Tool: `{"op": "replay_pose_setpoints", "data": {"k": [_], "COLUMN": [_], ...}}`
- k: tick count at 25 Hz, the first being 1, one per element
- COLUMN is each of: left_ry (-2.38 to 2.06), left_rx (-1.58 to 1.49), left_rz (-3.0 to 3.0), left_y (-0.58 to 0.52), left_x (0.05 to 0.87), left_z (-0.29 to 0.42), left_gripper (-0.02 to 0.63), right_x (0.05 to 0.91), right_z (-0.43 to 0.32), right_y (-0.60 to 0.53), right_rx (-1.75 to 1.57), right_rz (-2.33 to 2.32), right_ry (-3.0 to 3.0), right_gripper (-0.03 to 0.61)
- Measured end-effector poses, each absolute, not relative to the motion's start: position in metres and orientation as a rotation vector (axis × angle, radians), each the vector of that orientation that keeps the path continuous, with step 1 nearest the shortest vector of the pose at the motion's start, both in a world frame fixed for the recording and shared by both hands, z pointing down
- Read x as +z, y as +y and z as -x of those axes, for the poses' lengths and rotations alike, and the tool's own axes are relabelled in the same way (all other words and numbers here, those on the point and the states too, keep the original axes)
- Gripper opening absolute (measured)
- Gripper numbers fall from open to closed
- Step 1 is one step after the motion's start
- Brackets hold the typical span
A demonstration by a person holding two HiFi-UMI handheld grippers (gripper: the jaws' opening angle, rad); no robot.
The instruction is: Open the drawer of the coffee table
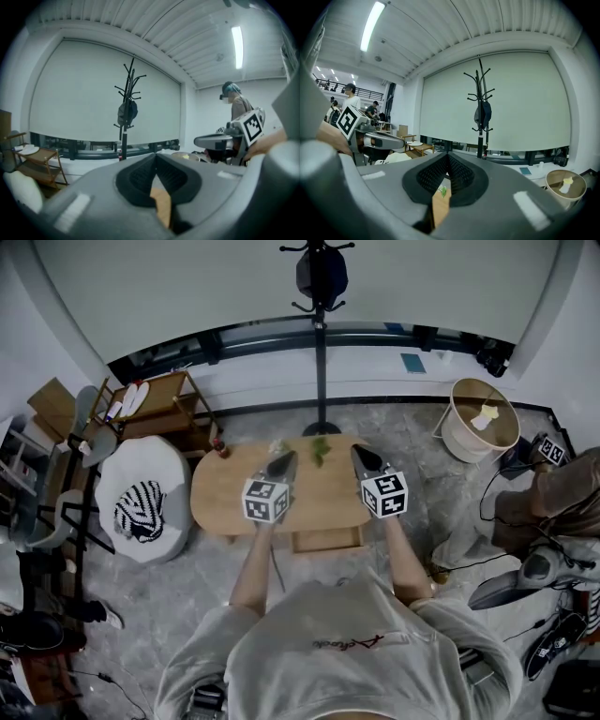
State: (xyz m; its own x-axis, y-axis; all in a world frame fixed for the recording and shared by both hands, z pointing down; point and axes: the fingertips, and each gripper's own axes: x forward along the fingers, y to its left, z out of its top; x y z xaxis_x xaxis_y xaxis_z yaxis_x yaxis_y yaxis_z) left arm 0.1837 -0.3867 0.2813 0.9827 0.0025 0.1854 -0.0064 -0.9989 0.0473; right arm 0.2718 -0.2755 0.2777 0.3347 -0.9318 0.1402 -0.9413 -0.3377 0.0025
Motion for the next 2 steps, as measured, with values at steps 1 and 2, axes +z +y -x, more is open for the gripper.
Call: {"op": "replay_pose_setpoints", "data": {"k": [1, 2], "left_ry": [-0.007, -0.011], "left_rx": [0.287, 0.285], "left_rz": [-3.082, -3.083], "left_y": [-0.3876, -0.3884], "left_x": [0.2807, 0.2801], "left_z": [-0.1849, -0.1861], "left_gripper": [0.000, 0.000], "right_x": [0.2776, 0.2775], "right_z": [-0.2730, -0.2742], "right_y": [-0.2759, -0.2762], "right_rx": [0.173, 0.172], "right_rz": [-2.497, -2.496], "right_ry": [-1.759, -1.761], "right_gripper": [0.003, 0.003]}}
